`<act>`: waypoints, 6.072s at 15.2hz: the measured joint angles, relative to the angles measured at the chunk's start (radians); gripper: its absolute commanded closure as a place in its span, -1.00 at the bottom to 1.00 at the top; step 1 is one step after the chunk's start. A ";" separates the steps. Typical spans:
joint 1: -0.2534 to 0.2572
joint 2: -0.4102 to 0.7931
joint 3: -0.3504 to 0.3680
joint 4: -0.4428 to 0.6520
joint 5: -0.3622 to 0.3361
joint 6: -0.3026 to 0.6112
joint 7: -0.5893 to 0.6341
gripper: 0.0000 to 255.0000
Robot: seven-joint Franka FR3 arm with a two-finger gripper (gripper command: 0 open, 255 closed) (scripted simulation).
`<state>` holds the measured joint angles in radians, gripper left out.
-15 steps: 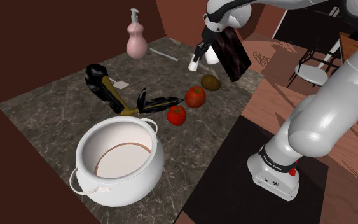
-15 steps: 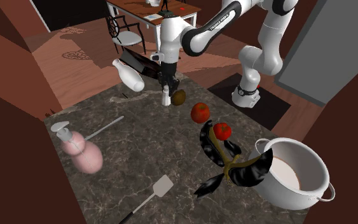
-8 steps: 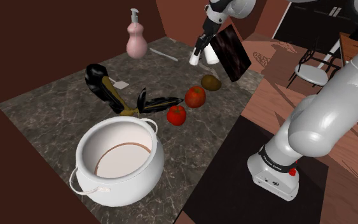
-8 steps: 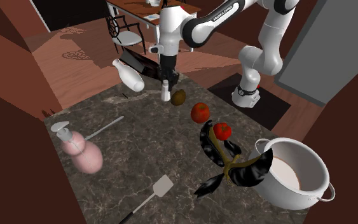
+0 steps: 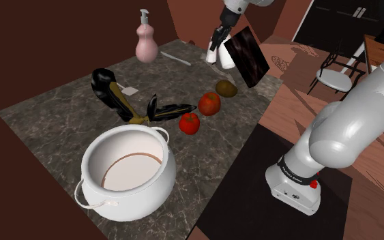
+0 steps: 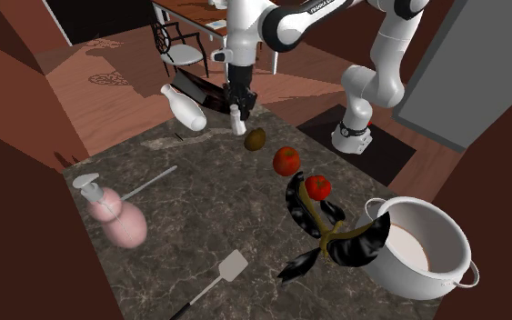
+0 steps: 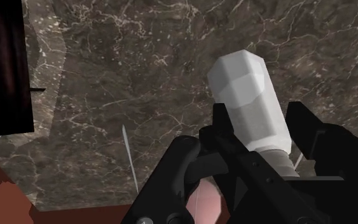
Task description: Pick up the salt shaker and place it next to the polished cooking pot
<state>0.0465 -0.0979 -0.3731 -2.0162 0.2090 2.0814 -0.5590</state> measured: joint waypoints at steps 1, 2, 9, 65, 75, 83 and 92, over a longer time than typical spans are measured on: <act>0.000 0.001 0.000 0.013 -0.001 -0.011 0.003 1.00; 0.000 0.002 0.000 0.026 -0.002 -0.024 0.004 1.00; -0.001 -0.007 0.001 0.110 -0.014 -0.114 0.027 1.00; 0.266 -0.108 1.094 0.067 -0.186 -0.040 1.445 1.00; 0.308 0.102 1.229 0.269 -0.433 -0.173 1.716 1.00; 0.310 0.027 1.224 0.189 -0.450 -0.053 1.734 1.00; 0.305 -0.005 1.228 0.079 -0.501 0.005 1.860 -1.00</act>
<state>0.3518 -0.1029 0.8547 -1.9376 -0.2921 2.0869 1.3009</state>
